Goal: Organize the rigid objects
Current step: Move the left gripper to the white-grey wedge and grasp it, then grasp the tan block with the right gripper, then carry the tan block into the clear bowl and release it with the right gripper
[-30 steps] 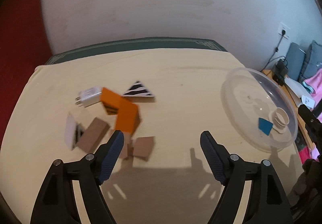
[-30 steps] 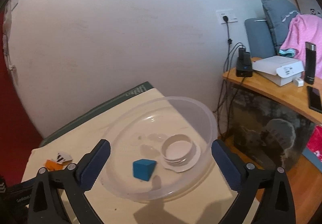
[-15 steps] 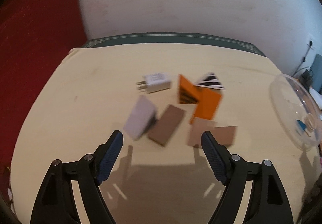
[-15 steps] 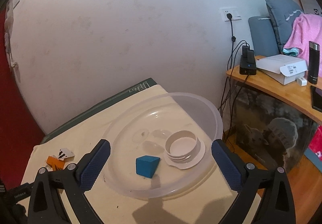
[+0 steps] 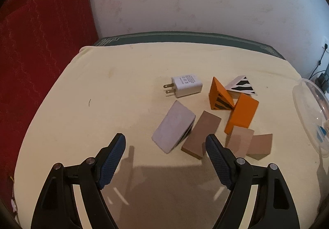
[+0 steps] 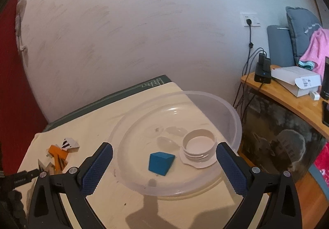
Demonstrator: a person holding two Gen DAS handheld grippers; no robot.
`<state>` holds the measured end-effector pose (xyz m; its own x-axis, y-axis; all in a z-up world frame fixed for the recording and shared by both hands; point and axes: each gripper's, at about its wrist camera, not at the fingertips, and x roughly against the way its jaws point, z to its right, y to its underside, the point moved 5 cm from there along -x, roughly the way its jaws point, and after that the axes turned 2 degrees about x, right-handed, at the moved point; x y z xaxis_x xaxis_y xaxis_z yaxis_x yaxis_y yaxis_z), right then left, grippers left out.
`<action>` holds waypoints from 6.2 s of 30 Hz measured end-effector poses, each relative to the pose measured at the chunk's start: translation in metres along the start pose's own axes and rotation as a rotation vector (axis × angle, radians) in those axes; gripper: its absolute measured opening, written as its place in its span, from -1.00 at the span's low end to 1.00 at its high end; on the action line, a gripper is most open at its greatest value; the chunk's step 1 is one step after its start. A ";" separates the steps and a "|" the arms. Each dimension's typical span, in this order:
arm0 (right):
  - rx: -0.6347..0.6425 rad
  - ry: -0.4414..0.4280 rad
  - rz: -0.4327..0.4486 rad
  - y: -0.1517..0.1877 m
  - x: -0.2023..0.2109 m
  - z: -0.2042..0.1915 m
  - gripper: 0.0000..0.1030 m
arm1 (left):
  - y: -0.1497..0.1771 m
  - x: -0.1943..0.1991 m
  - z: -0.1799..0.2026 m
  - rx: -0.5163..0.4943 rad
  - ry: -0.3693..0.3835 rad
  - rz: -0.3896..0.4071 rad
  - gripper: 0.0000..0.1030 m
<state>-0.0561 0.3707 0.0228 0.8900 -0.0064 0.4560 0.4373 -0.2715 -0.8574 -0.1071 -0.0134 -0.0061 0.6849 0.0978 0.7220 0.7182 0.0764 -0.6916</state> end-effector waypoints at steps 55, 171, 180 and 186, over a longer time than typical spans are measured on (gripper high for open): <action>0.188 -0.120 -0.131 0.024 -0.005 -0.080 0.99 | -0.024 0.002 -0.013 0.042 0.066 0.088 -0.29; 0.119 -0.020 -0.154 -0.005 -0.020 -0.056 -0.38 | -0.013 0.032 0.019 -0.005 0.144 0.111 -0.29; 0.062 0.064 -0.145 -0.010 -0.023 -0.017 -0.38 | -0.011 0.033 0.025 -0.006 0.149 0.097 -0.29; -0.003 0.080 -0.128 -0.010 -0.021 0.001 0.02 | -0.010 0.034 0.032 -0.014 0.154 0.090 -0.29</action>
<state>-0.0790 0.3741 0.0219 0.8138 -0.0478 0.5791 0.5461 -0.2778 -0.7903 -0.0945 0.0213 0.0250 0.7566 -0.0492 0.6520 0.6539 0.0604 -0.7542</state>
